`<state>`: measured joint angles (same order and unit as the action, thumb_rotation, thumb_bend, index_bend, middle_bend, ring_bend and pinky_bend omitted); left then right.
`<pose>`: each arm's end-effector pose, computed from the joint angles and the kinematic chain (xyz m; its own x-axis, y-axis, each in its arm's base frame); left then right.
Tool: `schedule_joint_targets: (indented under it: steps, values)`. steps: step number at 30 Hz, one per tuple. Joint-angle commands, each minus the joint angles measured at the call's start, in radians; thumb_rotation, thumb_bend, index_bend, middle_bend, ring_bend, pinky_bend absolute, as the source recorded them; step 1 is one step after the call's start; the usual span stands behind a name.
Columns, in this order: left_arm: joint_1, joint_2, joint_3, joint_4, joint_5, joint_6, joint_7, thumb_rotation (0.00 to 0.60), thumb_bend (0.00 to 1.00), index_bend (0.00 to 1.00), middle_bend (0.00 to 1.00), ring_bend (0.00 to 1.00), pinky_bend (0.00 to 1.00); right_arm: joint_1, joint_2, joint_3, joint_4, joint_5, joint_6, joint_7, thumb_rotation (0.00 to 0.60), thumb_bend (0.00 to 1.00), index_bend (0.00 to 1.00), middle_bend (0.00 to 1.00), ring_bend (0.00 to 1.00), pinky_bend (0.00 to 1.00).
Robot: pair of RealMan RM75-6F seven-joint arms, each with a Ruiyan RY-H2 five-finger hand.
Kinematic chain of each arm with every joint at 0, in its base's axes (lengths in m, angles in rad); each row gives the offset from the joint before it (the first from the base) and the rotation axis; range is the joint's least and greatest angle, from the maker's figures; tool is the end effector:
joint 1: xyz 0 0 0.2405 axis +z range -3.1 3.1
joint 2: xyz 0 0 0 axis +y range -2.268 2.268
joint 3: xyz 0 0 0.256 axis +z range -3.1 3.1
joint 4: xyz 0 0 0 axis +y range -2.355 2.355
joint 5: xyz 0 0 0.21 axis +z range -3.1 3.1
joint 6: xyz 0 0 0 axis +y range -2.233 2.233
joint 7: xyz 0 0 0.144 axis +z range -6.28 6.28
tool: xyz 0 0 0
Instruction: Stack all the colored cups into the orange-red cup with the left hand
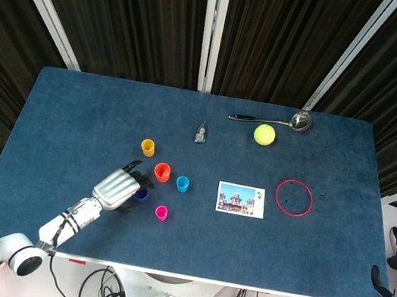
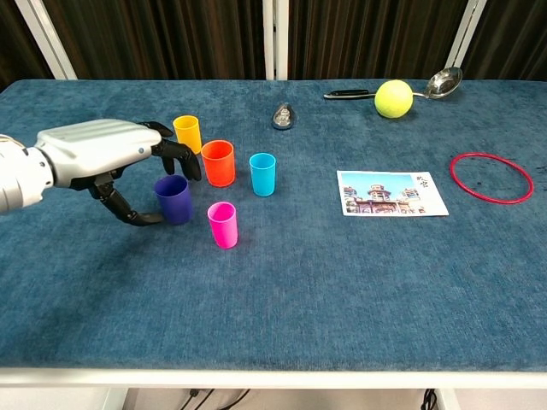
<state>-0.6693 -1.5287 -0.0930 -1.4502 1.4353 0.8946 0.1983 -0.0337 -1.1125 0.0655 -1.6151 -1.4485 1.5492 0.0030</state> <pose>-0.1643 0.3063 -0.0308 0.5349 0.2941 0.7920 0.7672 -0.5618 -0.3095 -0.3321 -0.1455 0.1745 0.3980 0.0309 0.9169 -0.9089 0.1494 0.3894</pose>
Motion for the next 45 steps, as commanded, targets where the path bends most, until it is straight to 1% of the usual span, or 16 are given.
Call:
schedule_joint_targets:
  steps: [1,5,10,17,21,23,28,33,35,38,42,45]
  values:
    - [-0.006,-0.008,0.0,0.01,-0.007,0.0,0.005,0.6,0.28,0.32,0.31,0.33,0.08,0.0,-0.001,0.001,0.004,0.003,-0.004,0.004,0.6,0.33,0.0,0.0,0.0,0.0]
    - [-0.013,-0.016,0.002,0.02,-0.016,0.0,0.011,0.6,0.28,0.36,0.34,0.37,0.1,0.0,-0.001,0.0,0.012,0.005,-0.009,0.011,0.6,0.33,0.0,0.0,0.0,0.0]
    - [-0.024,-0.027,0.003,0.036,-0.016,0.003,0.007,0.6,0.29,0.41,0.4,0.44,0.15,0.0,0.0,0.002,0.019,0.009,-0.013,0.021,0.6,0.33,0.0,0.0,0.0,0.0]
    - [-0.034,-0.029,-0.002,0.039,-0.013,0.023,0.023,0.6,0.29,0.42,0.42,0.49,0.18,-0.002,0.002,0.003,0.024,0.01,-0.013,0.03,0.6,0.33,0.0,0.0,0.0,0.0]
    - [-0.039,-0.013,-0.007,0.016,-0.023,0.027,0.035,0.6,0.29,0.43,0.43,0.5,0.18,-0.001,0.003,0.003,0.023,0.008,-0.013,0.031,0.6,0.33,0.0,0.0,0.0,0.0]
    - [-0.042,0.002,-0.017,-0.002,-0.024,0.04,0.048,0.6,0.29,0.43,0.43,0.5,0.18,-0.002,0.004,0.004,0.021,0.007,-0.012,0.031,0.6,0.33,0.0,0.0,0.0,0.0]
    - [-0.062,0.052,-0.072,-0.065,-0.038,0.076,0.091,0.6,0.29,0.44,0.43,0.5,0.18,-0.001,0.006,0.006,0.018,0.007,-0.012,0.031,0.6,0.33,0.0,0.0,0.0,0.0]
    - [-0.098,0.057,-0.13,-0.098,-0.084,0.074,0.108,0.6,0.29,0.44,0.44,0.5,0.18,0.002,0.007,0.004,0.014,0.0,-0.014,0.025,0.6,0.33,0.0,0.0,0.0,0.0]
    - [-0.112,0.041,-0.139,-0.092,-0.101,0.063,0.101,0.6,0.29,0.44,0.43,0.5,0.18,0.002,0.007,0.004,0.012,-0.002,-0.013,0.023,0.6,0.33,0.0,0.0,0.0,0.0]
    - [-0.133,-0.003,-0.143,-0.049,-0.119,0.042,0.065,0.6,0.29,0.44,0.43,0.5,0.18,0.002,0.006,0.005,0.01,-0.003,-0.011,0.023,0.6,0.33,0.0,0.0,0.0,0.0]
    - [-0.156,-0.063,-0.128,0.039,-0.106,0.041,0.063,0.6,0.29,0.44,0.44,0.5,0.18,-0.001,0.006,0.002,0.011,-0.005,-0.009,0.024,0.6,0.33,0.0,0.0,0.0,0.0]
    - [-0.164,-0.09,-0.118,0.08,-0.101,0.046,0.073,0.6,0.29,0.45,0.44,0.5,0.18,-0.003,0.007,0.003,0.015,-0.003,-0.008,0.03,0.6,0.33,0.0,0.0,0.0,0.0]
